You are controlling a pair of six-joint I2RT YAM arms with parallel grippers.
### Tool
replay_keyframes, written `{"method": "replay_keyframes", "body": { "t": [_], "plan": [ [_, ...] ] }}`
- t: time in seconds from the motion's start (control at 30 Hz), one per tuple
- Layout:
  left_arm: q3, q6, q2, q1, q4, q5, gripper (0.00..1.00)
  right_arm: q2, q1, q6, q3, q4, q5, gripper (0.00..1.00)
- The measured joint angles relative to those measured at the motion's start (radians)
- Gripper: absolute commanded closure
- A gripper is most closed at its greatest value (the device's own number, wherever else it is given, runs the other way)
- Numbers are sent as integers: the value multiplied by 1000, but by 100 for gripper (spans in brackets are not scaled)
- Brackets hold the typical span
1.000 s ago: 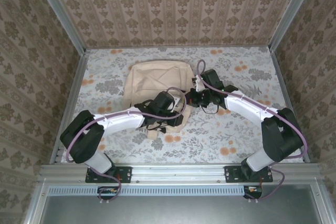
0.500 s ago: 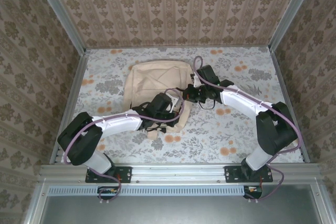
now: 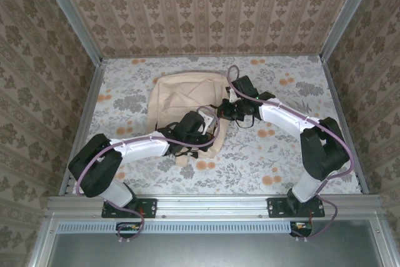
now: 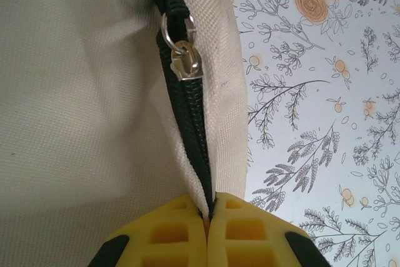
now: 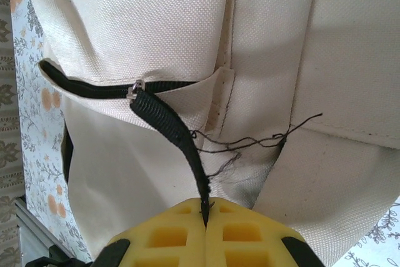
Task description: Pack books, pencil case, and school supplies into a backpack
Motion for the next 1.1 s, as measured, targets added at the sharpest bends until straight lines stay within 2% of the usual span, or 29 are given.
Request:
{"method": "replay_keyframes", "body": {
  "t": [0.47, 0.57, 0.7, 0.77, 0.9, 1.1],
  "plan": [
    [-10, 50, -30, 6, 1, 1, 100, 55, -5, -19, 48, -30, -9, 100],
    [-22, 42, -60, 29, 2, 35, 88, 33, -5, -18, 35, -12, -30, 100],
    [-34, 9, -88, 79, 27, 119, 60, -33, -5, 2, -30, 53, -53, 100],
    [-37, -16, -90, 104, 49, 155, 52, -61, -5, 14, -67, 80, -69, 100],
    [-38, -43, -88, 139, 93, 200, 46, -91, -5, 31, -108, 104, -94, 100],
    [-38, -51, -23, 137, 129, 270, 45, -98, -5, 42, -110, 114, -117, 100]
  ]
}}
